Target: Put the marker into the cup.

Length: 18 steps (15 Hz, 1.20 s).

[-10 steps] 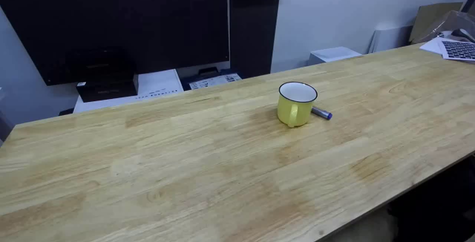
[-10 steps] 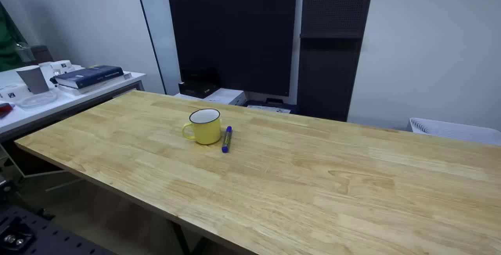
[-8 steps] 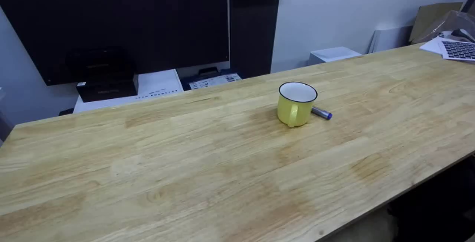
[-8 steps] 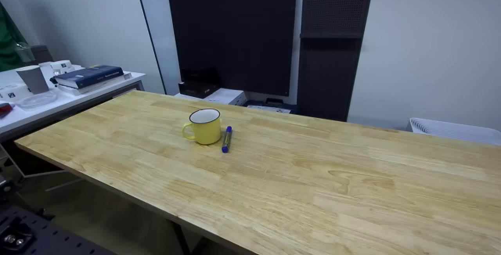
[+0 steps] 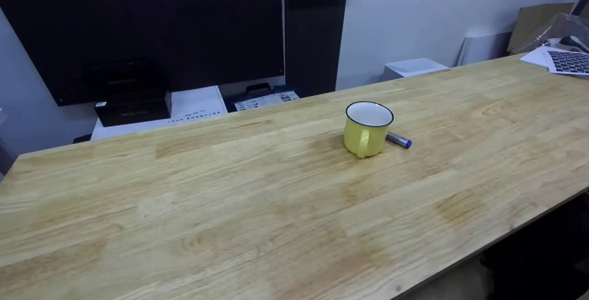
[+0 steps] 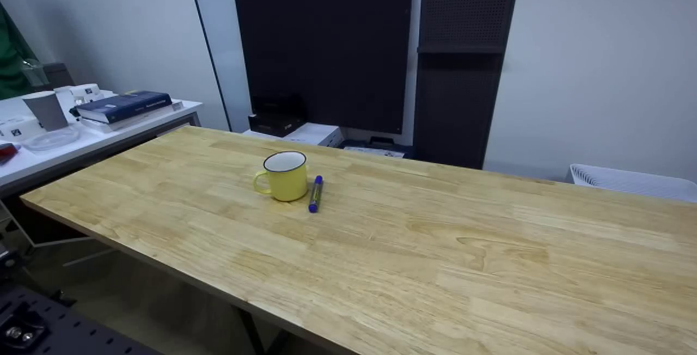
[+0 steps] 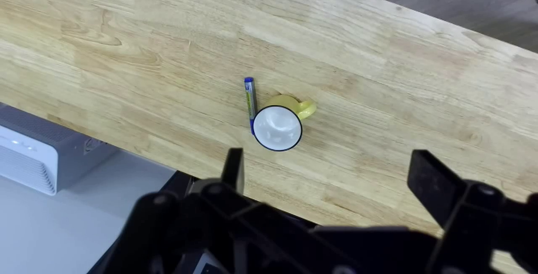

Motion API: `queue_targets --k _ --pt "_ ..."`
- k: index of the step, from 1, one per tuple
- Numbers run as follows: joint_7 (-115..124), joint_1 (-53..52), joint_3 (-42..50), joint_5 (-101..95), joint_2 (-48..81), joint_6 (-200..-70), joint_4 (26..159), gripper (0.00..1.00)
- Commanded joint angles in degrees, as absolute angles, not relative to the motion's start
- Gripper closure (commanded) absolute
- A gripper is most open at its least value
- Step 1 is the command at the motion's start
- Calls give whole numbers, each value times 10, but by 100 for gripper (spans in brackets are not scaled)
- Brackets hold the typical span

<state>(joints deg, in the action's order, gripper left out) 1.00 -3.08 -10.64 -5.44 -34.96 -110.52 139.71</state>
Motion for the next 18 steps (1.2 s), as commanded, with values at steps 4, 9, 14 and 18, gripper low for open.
queue_targets --k 4,9,14,18 --pt "16 -44 -96 -61 -348 -1103 1395 0" --pt "7 -13 -72 -113 -322 -1189 1407 0" --pt "-108 8 30 -123 -205 -1352 1401 0" --pt "-325 -109 195 11 -101 -1442 1373 0"
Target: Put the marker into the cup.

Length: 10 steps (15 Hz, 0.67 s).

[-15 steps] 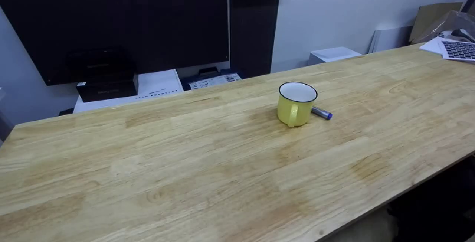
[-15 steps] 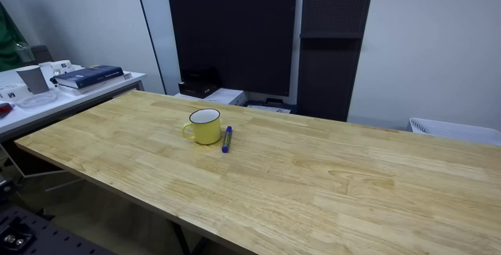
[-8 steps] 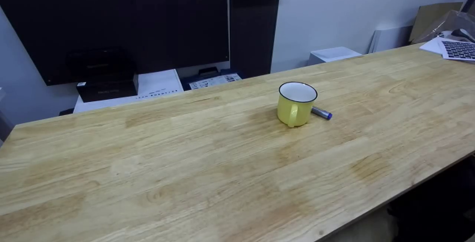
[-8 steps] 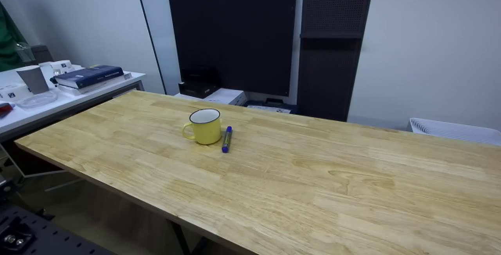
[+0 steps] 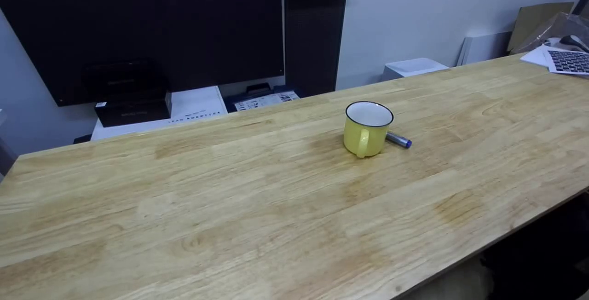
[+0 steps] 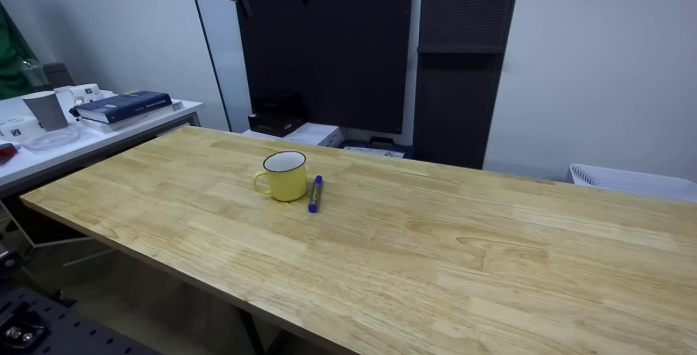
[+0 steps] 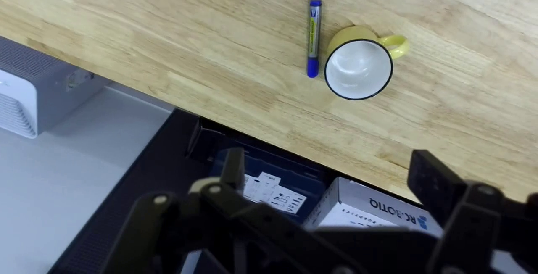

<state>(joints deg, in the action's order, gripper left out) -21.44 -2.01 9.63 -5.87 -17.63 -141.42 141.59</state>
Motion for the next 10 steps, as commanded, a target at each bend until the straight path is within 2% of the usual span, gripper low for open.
queue_targets --k 1,2,3,4,7,10 --pt "-378 -143 229 49 -86 -1442 1367 0" --pt "-432 -156 245 91 -68 -1415 1354 0" --pt "-457 -89 190 112 -46 -1368 1335 0" --pt "-414 -72 167 85 -83 -1420 1382 0" --pt "-448 -51 150 107 -50 -1387 1354 0" --pt "-389 -19 115 49 -40 -1442 1366 0"
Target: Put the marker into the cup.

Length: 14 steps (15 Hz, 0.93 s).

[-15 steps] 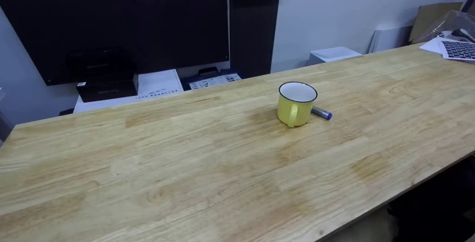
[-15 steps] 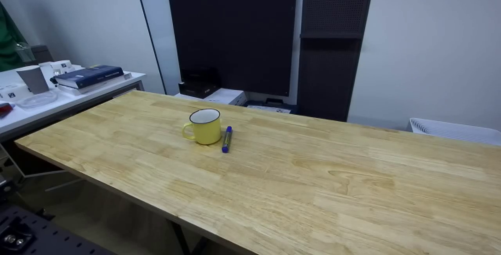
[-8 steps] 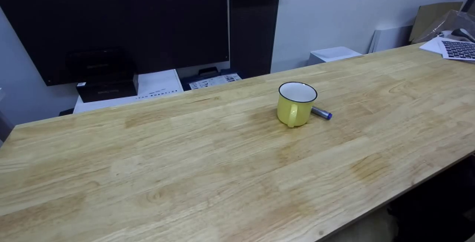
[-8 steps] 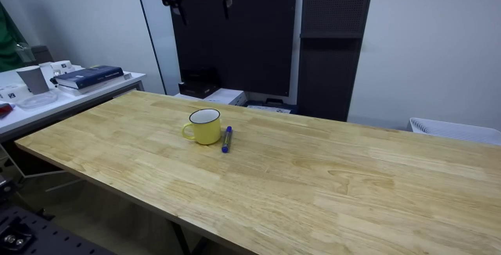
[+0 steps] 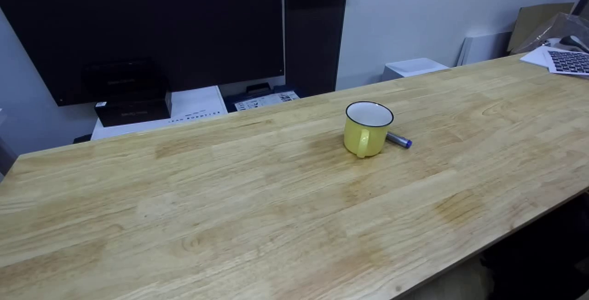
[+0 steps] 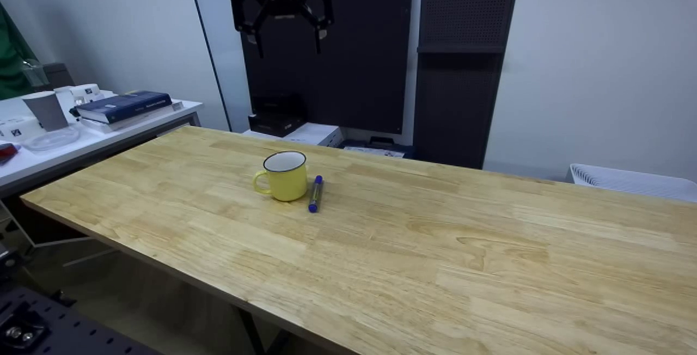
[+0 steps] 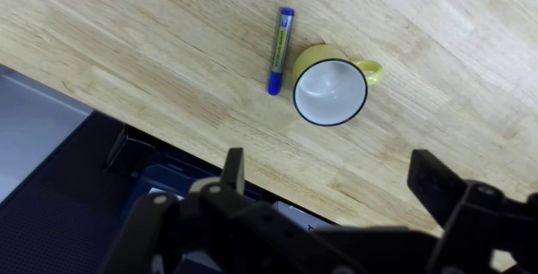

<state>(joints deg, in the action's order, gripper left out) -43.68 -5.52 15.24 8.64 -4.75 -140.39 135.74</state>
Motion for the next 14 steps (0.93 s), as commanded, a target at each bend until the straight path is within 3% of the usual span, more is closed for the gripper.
queue_targets --k 1,8,14 --pt "-373 -8 107 31 -32 -1472 1375 0" --pt "-231 47 96 -125 57 -1597 1412 0" --pt "-260 74 56 -54 137 -1589 1416 0"
